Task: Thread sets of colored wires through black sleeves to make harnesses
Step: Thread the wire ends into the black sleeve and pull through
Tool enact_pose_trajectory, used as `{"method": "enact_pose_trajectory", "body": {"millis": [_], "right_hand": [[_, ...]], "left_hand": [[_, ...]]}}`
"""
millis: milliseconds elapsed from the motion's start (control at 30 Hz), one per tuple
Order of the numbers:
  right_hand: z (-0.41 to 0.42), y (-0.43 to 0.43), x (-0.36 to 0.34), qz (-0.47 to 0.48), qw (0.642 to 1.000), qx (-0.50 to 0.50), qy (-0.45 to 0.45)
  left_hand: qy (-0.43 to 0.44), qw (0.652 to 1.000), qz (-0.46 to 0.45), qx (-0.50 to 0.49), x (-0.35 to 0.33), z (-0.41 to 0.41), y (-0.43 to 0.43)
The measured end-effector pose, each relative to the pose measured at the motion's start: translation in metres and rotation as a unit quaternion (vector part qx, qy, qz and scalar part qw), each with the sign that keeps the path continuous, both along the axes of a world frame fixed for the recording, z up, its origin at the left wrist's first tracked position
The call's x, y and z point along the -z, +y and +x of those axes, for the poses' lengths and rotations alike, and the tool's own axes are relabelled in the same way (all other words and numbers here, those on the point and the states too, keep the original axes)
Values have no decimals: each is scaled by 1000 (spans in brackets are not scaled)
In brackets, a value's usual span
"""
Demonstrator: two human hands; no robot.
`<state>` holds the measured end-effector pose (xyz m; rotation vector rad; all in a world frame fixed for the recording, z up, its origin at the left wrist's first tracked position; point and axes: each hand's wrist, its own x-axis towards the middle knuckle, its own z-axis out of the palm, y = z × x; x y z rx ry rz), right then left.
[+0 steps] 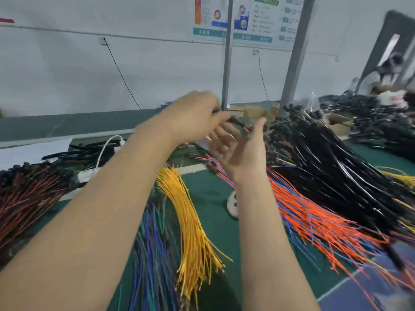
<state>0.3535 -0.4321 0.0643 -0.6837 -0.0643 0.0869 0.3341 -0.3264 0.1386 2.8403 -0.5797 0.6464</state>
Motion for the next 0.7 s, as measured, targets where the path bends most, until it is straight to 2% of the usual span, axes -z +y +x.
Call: {"method": "enact_pose_trajectory", "body": {"millis": [67,133,167,233,267,300,333,367,400,433,467,500,533,600,700], "right_hand": [[-3,-22,-19,-92,993,21,-73],[-8,-43,-38,-208,959,104,-165],[-10,-56,-47,-290,917,177,-208],[-9,-87,-62,-450,790,332,-252],[-5,-106,-66,-509,724,399,-240],[0,-126,-68,-553,663,461,-205],[9,-147,-67,-588,612,506,-156],[19,-168,-63,-616,577,527,-100],[30,-187,-56,-645,554,526,-39],[42,-203,-45,-678,535,503,26],[54,-216,-30,-710,521,466,86],[65,-226,-13,-734,516,421,134],[74,-232,6,-746,520,382,167],[88,-241,36,-742,538,354,186],[101,-252,48,-724,544,381,188]], "left_hand": [[-61,991,-115,-10,-26,19,-34],[-90,957,-274,21,-49,39,-77],[-91,936,-337,49,-58,48,-101],[-58,887,-443,113,-67,57,-151],[-26,854,-498,144,-68,62,-174],[28,800,-571,185,-68,65,-196],[90,736,-635,217,-64,71,-215],[130,702,-663,227,-56,80,-234],[161,713,-650,209,-44,90,-251],[185,760,-599,173,-28,101,-267],[197,824,-516,130,-7,112,-279],[192,884,-416,88,16,119,-287],[181,925,-329,61,41,124,-291],[160,959,-225,64,82,131,-295],[135,966,-196,105,108,145,-292]]}}
